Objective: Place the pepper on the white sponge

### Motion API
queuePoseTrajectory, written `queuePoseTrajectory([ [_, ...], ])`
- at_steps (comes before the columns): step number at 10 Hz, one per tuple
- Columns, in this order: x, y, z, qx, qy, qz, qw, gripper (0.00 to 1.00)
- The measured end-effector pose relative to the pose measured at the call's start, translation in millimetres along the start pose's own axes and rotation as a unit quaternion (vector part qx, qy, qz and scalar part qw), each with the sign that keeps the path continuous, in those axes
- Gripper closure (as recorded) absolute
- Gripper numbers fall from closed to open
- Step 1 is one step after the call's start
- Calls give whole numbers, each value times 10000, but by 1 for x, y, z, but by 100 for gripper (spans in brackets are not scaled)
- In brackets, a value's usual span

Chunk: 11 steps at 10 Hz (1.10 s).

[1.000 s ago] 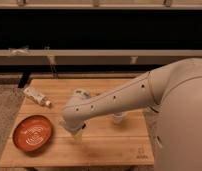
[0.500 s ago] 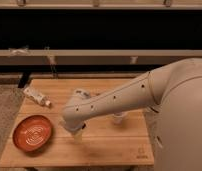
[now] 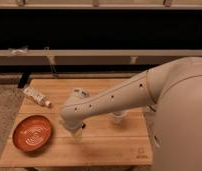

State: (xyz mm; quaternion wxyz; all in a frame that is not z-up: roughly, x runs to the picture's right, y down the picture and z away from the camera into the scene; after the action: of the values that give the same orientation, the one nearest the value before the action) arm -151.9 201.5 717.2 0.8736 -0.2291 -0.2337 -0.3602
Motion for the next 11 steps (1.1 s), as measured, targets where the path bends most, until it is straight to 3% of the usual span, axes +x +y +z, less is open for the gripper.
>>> queuePoseTrajectory([
  [1, 10, -3, 0, -10, 73, 47, 10000, 20],
  [4, 78, -14, 4, -103, 384, 207, 9990, 20],
  [11, 258, -13, 10, -123, 879, 974, 9913, 20],
])
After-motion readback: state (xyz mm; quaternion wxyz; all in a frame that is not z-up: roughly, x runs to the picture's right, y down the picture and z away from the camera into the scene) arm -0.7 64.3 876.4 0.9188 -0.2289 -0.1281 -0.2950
